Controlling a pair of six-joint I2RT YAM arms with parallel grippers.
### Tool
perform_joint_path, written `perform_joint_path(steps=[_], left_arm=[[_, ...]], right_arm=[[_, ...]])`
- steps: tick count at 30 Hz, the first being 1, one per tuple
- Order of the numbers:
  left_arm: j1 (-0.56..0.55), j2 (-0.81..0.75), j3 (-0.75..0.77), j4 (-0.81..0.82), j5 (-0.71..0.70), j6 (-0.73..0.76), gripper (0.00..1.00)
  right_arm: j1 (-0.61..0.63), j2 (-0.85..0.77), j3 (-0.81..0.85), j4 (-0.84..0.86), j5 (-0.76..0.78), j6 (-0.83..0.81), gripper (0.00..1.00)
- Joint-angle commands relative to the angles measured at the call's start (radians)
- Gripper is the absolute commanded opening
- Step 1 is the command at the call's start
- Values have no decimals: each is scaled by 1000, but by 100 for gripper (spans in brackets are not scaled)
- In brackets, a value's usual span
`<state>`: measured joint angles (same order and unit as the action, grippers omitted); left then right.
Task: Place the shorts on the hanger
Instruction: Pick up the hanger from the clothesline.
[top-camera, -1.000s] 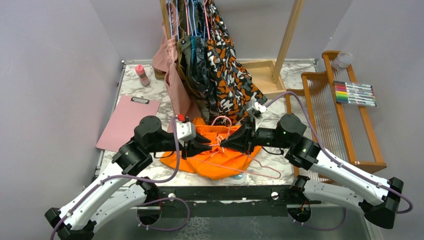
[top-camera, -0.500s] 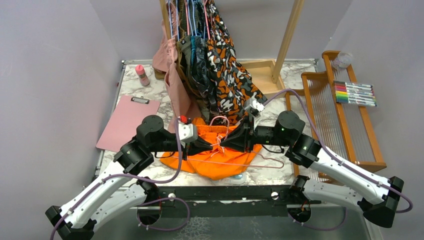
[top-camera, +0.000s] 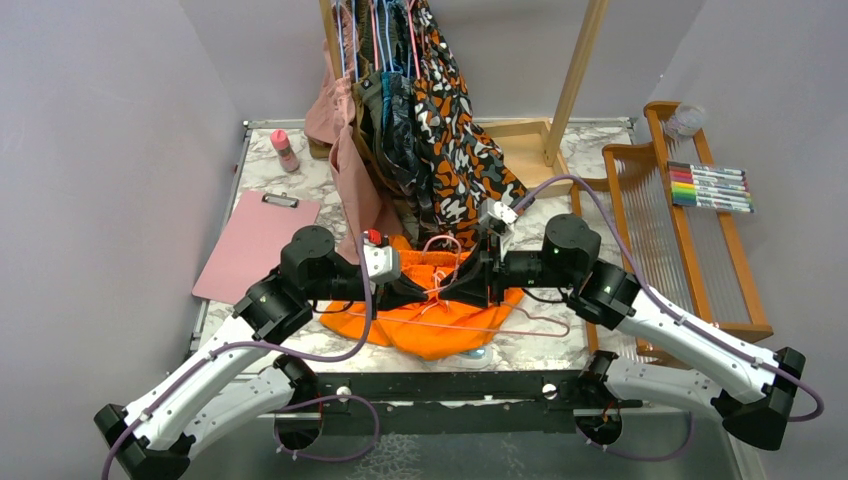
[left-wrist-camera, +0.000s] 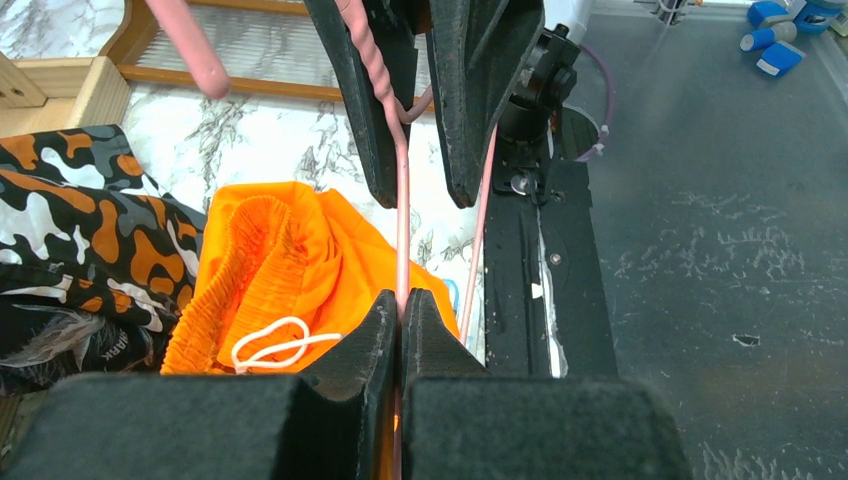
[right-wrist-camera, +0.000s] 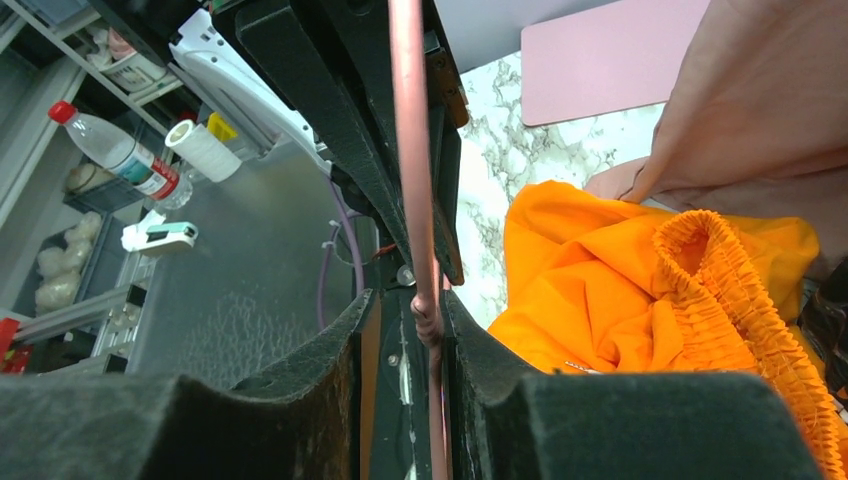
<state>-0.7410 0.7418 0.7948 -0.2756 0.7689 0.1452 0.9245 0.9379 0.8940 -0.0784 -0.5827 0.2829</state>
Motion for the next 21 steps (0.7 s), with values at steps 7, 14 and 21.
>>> perform_joint_path(steps=[7,14,21], left_arm=[[8,10,43,40,13,16,0],[8,-8,38,48,-76,3,26],[8,-188,-10,58,-472,-74,99]], right_arm=[[14,10,15,9,-108,7,2],[14,-41,13,-22,9,5,1],[14,-187,16,-156,431,-76,1]])
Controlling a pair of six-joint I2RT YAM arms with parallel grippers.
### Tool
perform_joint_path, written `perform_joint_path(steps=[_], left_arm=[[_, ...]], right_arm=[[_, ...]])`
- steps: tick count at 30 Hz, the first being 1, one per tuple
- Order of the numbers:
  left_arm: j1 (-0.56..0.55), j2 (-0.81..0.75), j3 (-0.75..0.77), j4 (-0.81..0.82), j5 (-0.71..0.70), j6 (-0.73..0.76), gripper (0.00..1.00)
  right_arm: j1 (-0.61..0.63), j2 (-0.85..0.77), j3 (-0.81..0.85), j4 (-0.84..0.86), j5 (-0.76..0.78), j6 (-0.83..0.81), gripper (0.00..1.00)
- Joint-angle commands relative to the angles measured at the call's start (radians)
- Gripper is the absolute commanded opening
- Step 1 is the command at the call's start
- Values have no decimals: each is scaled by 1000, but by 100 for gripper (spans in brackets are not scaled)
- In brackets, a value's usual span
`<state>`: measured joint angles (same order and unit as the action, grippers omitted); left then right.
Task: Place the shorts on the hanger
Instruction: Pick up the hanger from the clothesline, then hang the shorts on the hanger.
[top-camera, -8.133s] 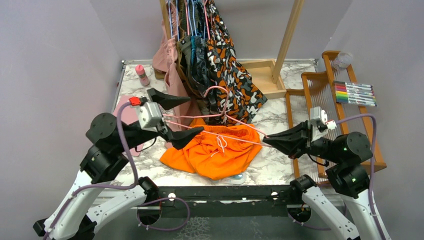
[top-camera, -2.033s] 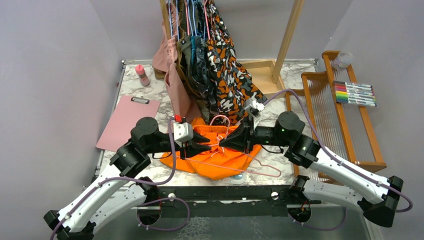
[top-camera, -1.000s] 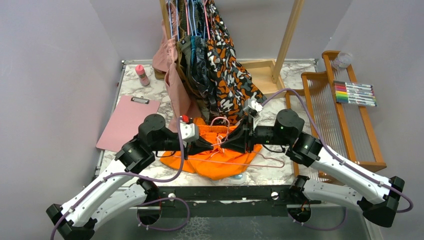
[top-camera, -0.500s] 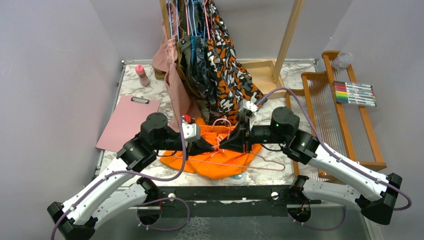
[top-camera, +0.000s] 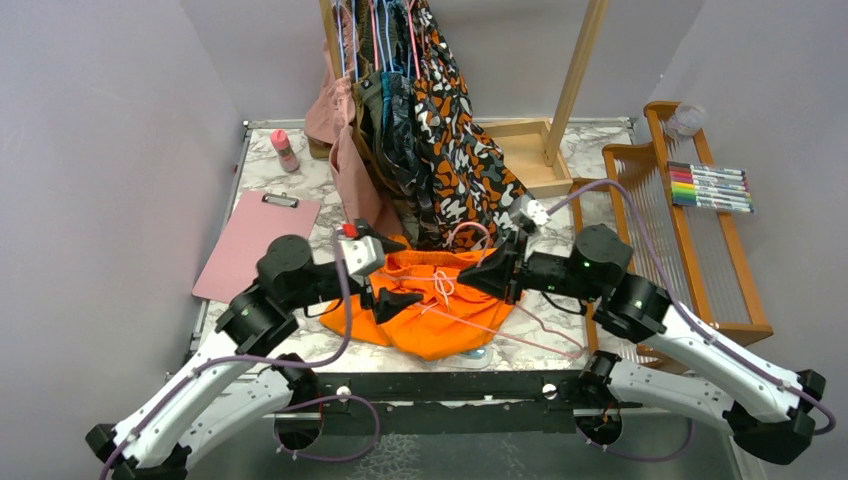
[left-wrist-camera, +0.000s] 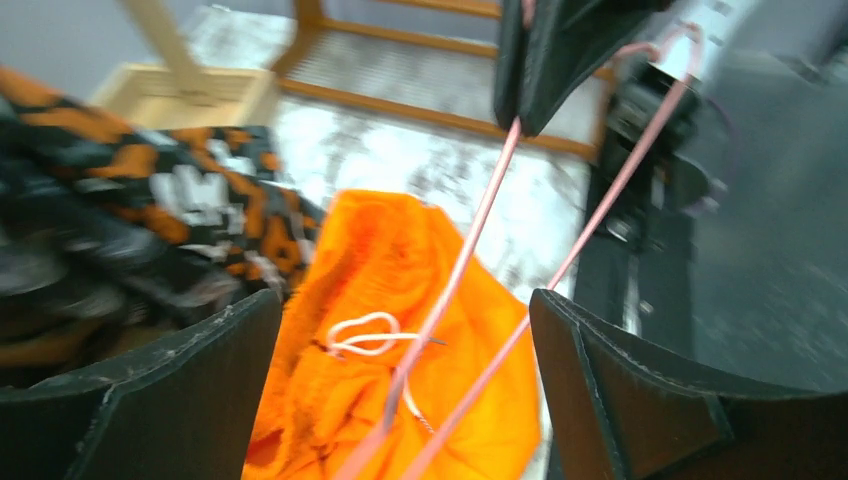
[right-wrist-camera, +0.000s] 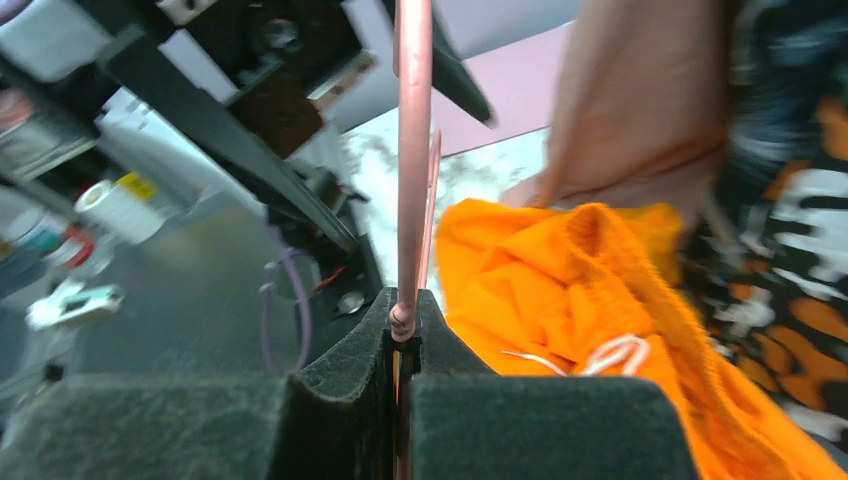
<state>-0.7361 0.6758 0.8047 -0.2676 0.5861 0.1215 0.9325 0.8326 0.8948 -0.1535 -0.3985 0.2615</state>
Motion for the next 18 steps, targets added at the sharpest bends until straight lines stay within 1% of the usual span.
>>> perform_joint_path(steps=[1,5,8,10,13,15,18], left_arm=[[3,-147,-31,46,-356,-62,99],[3,-181,-45,-29,-587,-139,99],[3,-146,-53,-111,-733,-265,99],[3,-103,-57,-166,-772,-371,99],[3,-21,-82,-193,-755,-513,99],[3,28,-102,-182,-763,-599,99],[3,89,-107,-174,-852,-691,99]], right_arm=[[6,-103,14,-101,268,-71,1],[6,-160,14,-207,327,-103,1],[6,-174,28,-313,340,-126,1],[6,-205,16,-341,370,-123,1],[6,-265,-37,-329,432,-85,1],[6,-296,-62,-319,426,-72,1],[6,-334,-92,-295,396,-65,1]])
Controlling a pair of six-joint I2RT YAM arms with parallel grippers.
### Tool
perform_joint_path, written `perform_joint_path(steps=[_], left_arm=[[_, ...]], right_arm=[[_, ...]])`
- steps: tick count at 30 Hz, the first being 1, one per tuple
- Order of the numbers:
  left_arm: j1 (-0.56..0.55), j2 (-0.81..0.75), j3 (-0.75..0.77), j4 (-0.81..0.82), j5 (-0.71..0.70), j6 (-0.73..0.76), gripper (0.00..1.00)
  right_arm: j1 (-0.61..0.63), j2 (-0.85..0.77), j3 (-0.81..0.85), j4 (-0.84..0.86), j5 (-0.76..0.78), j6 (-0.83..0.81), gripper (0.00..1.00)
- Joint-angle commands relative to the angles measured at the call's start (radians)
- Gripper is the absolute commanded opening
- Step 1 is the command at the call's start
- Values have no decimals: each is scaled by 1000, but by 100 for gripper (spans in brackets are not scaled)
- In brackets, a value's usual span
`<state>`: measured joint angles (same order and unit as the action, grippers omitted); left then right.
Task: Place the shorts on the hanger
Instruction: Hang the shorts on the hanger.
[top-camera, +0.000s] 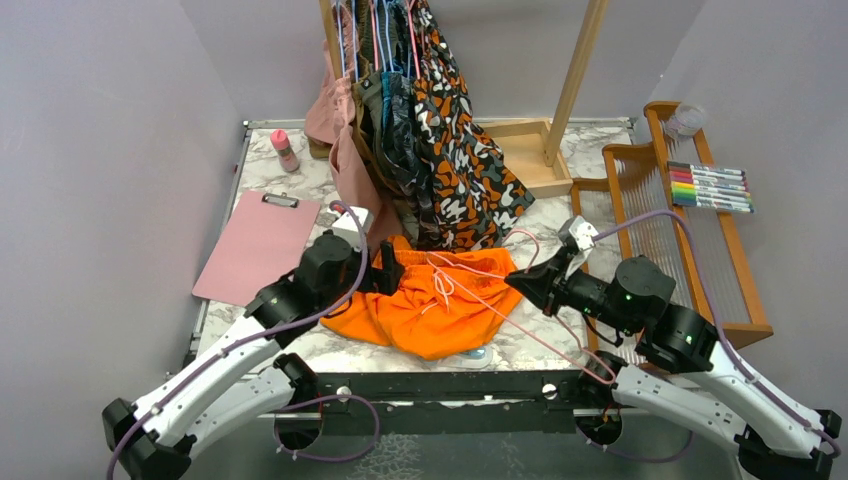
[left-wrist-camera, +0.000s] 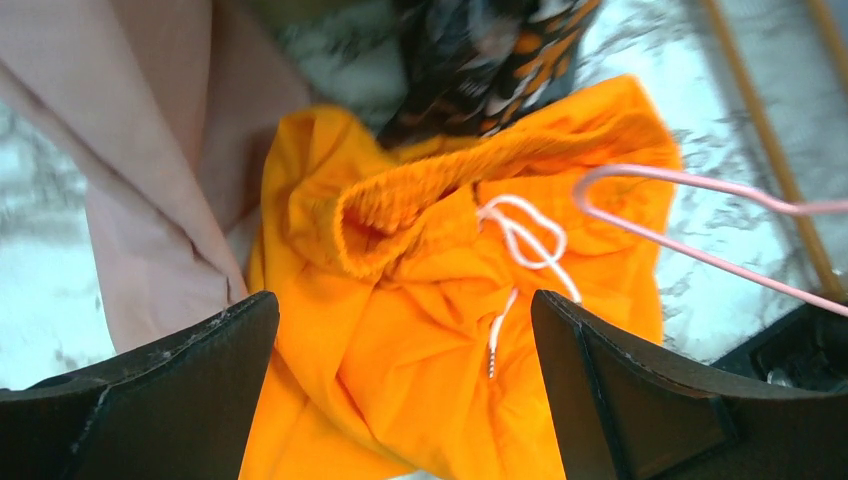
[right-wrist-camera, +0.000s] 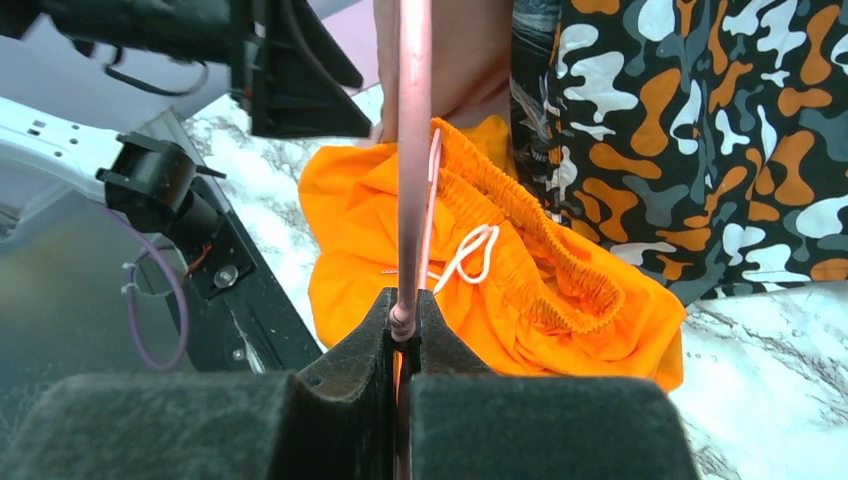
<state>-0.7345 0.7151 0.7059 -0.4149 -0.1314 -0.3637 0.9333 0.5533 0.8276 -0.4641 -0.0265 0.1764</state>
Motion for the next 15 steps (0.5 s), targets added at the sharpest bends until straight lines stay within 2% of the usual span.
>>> perform_joint_path(steps=[1,11,15], left_arm=[[2,69,-4,-28,-163,-226,99],[3,228,1,31,-188,-280,99],[3,241,-27,72,-191,-311,93]], right_arm=[[5,-63,-29,19,24,23,1],[6,-141,-119,124,16,72,1],[6,-148,-134,141,33,63,1]])
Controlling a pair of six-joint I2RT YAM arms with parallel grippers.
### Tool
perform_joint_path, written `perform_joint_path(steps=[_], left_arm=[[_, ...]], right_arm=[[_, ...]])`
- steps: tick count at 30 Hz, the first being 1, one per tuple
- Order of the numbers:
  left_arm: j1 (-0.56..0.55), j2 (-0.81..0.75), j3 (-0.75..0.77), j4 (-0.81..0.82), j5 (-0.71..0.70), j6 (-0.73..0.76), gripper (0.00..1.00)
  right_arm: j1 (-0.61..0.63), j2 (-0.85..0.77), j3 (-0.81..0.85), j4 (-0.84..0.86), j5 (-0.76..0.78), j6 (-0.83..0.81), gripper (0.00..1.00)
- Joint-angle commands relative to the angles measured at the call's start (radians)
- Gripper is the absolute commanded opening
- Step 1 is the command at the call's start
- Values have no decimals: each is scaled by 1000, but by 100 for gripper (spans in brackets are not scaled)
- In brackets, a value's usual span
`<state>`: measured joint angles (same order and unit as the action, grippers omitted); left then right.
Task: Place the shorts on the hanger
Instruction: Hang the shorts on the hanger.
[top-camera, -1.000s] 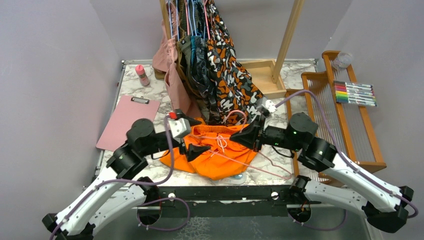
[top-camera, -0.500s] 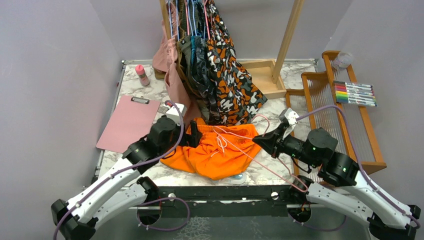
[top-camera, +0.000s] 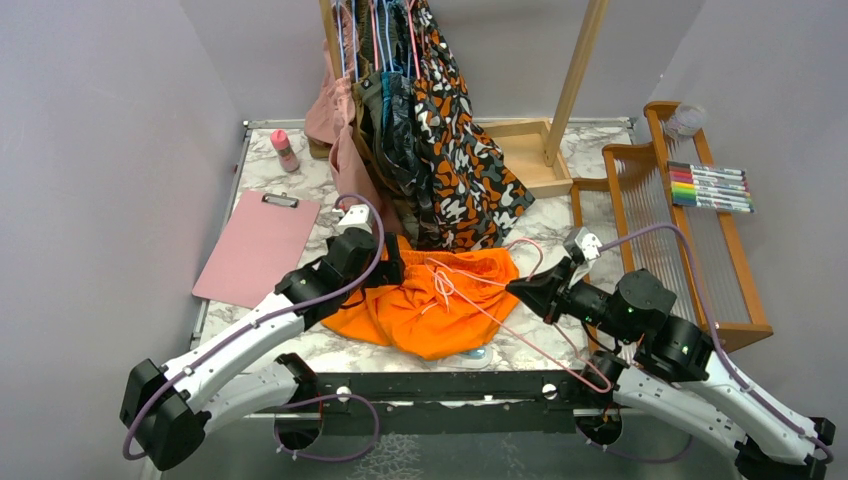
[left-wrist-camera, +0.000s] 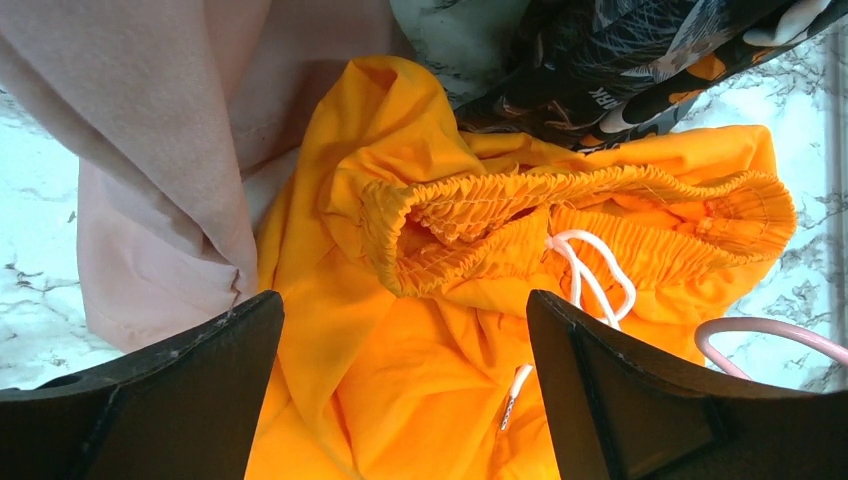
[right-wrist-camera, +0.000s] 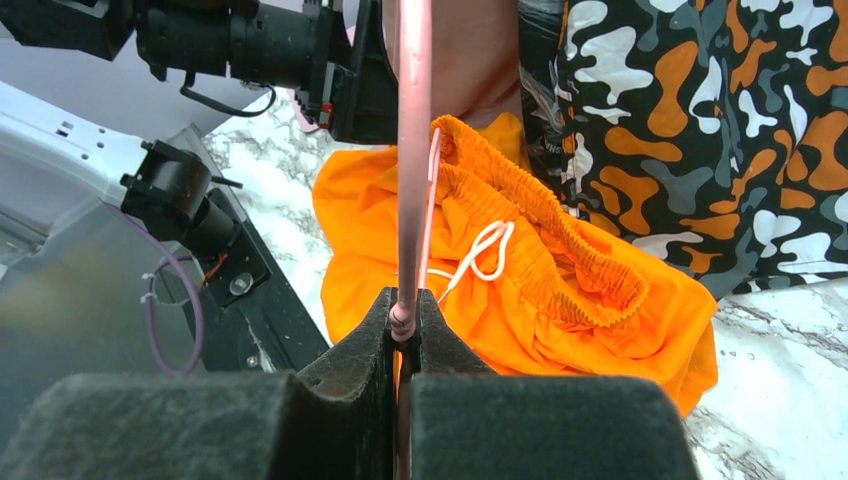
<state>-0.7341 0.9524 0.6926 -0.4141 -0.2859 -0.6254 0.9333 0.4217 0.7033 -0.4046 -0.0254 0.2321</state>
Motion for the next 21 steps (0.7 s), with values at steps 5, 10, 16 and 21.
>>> perform_joint_path(steps=[5,10,16,21], left_arm=[[4,23,-19,86,-64,-86,72],[4,49,-21,85,-91,-109,51],[5,94,-18,83,-105,-122,44],[6,129,-10,86,-107,-123,42]], right_arm=[[6,-20,-11,85,45,4,1],[5,-21,-11,89,42,6,1],[5,-20,-10,88,38,9,1],[5,-18,-16,91,31,16,1]])
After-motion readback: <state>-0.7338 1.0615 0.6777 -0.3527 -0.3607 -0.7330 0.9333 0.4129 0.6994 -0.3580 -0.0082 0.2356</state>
